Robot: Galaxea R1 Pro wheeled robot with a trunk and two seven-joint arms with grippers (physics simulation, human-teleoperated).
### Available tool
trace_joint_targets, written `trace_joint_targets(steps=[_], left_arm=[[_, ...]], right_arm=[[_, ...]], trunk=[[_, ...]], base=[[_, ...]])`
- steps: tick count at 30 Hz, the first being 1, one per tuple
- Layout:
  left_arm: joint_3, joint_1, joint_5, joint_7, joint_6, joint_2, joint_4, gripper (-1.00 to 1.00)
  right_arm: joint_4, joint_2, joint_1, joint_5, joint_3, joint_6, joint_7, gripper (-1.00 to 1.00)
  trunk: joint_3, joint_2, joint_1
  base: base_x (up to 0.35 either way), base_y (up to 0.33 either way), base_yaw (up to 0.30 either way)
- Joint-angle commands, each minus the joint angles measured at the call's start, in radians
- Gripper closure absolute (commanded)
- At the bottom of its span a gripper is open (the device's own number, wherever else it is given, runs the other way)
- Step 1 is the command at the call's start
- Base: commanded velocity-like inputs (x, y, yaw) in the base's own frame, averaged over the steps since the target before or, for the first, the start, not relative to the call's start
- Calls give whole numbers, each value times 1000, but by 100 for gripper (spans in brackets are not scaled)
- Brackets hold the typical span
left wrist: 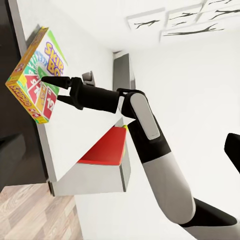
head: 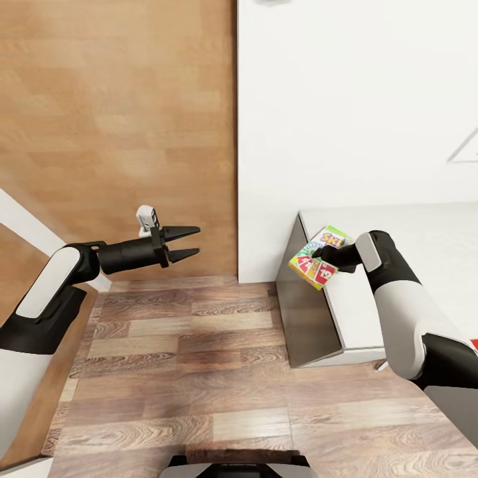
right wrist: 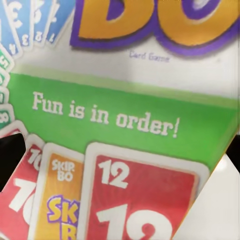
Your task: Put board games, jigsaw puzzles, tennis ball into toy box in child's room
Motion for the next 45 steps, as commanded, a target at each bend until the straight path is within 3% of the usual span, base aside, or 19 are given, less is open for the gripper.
trace_joint_targets(steps=[1, 18, 28, 45], left_arm=[[-1, -1, 0, -1, 1, 1, 0, -100], [-4, -1, 0, -1, 1, 1, 0, -100], [-25, -1, -2, -1, -2, 1, 0, -100], [-32, 0, -3, 3, -4, 1, 0, -100]], right_arm=[[-1, 0, -1, -10, -2, 3, -9, -100], [-1, -3, 0, -11, -3, 3, -9, -100], [-1, -4, 1, -11, -3, 3, -9, -100], [-1, -3, 4, -10, -3, 4, -9, -100]], trunk=[[-1, -2, 1], [-1, -2, 1], [-1, -2, 1], [22, -2, 1]], base=[[0, 0, 0], [0, 0, 0], [0, 0, 0], [0, 0, 0]])
